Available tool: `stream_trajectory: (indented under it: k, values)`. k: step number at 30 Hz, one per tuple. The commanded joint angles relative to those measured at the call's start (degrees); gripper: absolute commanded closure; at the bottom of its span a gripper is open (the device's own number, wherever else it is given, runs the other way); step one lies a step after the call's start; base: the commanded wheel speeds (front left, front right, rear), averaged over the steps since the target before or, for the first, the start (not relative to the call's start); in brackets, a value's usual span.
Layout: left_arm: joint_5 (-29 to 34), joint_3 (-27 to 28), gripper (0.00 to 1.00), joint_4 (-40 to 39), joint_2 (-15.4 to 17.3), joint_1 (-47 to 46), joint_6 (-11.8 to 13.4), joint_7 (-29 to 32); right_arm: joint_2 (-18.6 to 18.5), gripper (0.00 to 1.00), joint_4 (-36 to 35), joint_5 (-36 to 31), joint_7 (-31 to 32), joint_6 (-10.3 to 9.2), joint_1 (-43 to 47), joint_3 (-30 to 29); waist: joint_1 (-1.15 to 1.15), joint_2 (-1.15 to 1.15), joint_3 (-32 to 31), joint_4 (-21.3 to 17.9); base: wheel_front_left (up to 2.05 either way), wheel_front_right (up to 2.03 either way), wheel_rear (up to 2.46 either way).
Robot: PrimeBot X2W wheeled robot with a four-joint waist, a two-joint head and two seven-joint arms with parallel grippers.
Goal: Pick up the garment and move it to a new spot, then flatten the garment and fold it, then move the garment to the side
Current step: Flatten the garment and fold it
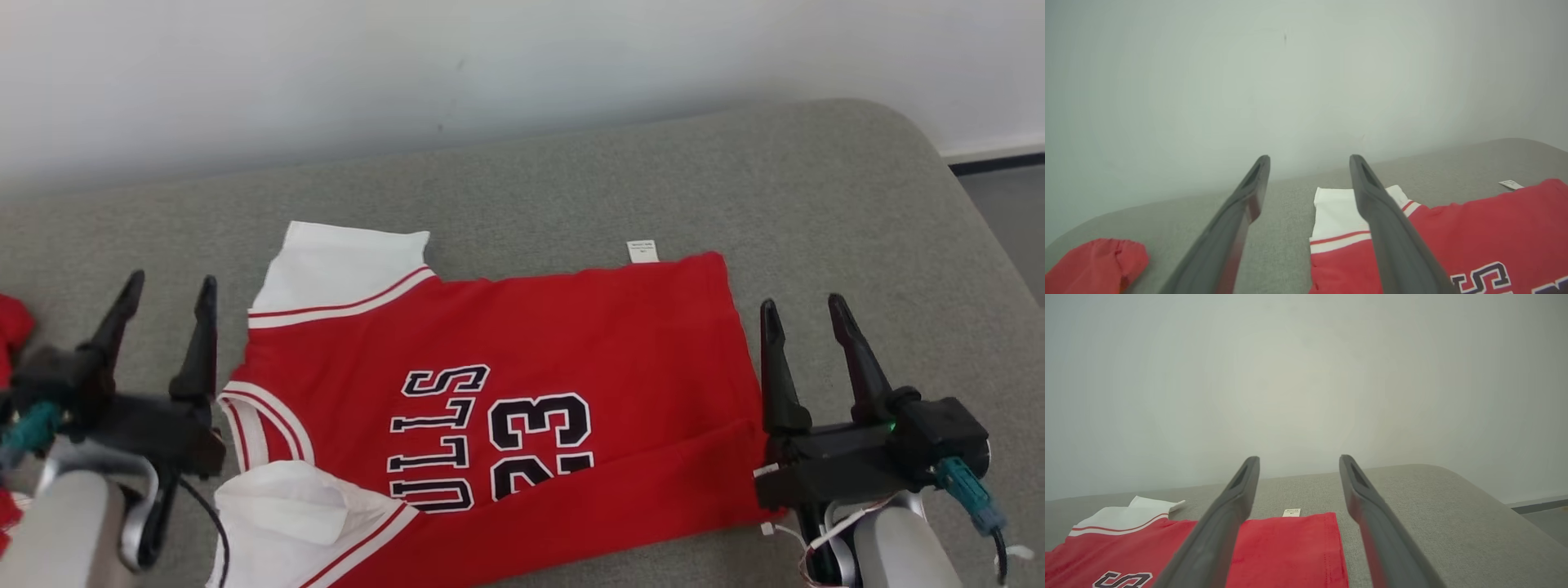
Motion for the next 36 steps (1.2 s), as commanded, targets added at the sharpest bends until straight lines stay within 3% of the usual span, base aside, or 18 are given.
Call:
stream_trajectory:
  k: [1,6,11,15,25,36]
  values:
    - [-1.9,-1.8,0.00,0.9,2.0,-2.7,0.1,1.1,0.1,0.00,0.7,0.5,0.0,-0.09,-1.7,0.4,0.00,0.00,4.4,-4.2,0.00,0.00,0.00]
    - [-11.3,-10.4,0.00,4.3,10.6,-12.6,0.1,6.8,0.1,0.00,6.7,1.1,0.0,-0.09,-7.8,1.8,0.00,0.00,8.3,-7.2,0.00,0.00,0.00]
    - [-18.8,-18.2,0.00,7.2,15.8,-21.3,0.1,13.5,0.1,0.00,10.4,1.7,0.0,-0.09,-14.0,3.3,0.00,0.00,12.0,-9.0,0.00,0.00,0.00]
    - [-20.9,-23.1,0.00,9.7,18.6,-26.4,0.1,16.1,0.1,0.00,11.2,2.6,0.0,-0.10,-16.8,4.6,0.00,0.00,14.6,-10.1,0.00,0.00,0.00]
    - [-24.9,-32.7,0.00,15.9,22.2,-34.8,0.1,22.4,0.1,0.00,11.4,4.2,0.0,-0.09,-18.8,6.3,0.00,0.00,18.1,-12.1,0.00,0.00,0.00]
    - [-27.5,-39.0,0.00,20.4,23.5,-39.7,0.1,23.3,0.1,0.00,11.7,4.8,0.0,-0.09,-19.7,6.7,0.00,0.00,19.2,-13.1,0.00,0.00,0.00]
